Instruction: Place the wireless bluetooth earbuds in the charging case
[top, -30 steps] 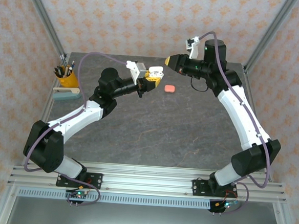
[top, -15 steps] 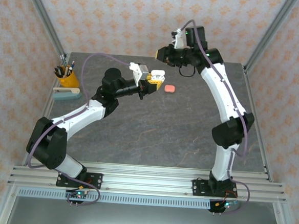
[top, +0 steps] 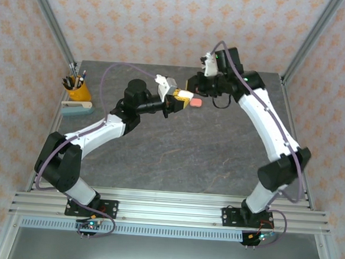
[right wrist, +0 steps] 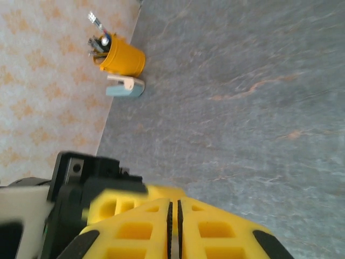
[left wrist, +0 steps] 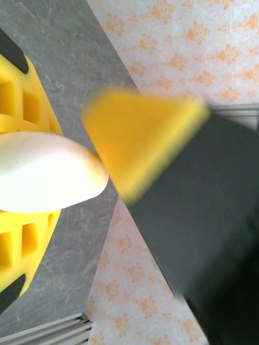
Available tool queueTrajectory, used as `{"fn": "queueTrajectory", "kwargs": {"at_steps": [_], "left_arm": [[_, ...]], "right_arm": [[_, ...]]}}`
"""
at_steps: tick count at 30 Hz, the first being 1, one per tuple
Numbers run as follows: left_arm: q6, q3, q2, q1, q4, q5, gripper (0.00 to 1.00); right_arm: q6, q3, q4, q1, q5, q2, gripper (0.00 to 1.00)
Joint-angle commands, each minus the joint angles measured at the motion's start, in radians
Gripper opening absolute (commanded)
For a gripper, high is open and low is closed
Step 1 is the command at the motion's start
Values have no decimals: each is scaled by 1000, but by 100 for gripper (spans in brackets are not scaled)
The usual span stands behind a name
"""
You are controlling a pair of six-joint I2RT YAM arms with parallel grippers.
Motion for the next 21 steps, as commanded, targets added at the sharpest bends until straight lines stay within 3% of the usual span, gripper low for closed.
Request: {"fn": "queueTrajectory", "kwargs": {"at_steps": [1,7,14,18,21], "left_arm": [[-21,43,15,23,44,-65,0],[-96,65,78,21,-13,-81,0],[-321,131,242,18,-169,-130,0],[-448,227,365,16,-329,-113,0],[-529,260,441,16,-357,-112,0]], "right_arm": [[122,-136,110,-53,144,-119,14],[219,-326,189,-106,301,-187,18],[261,-490,221,-107,473,-215,22],[279,-564,253,-107,521,-228,28],[280,-588,253,-106,552,-230,34]]}}
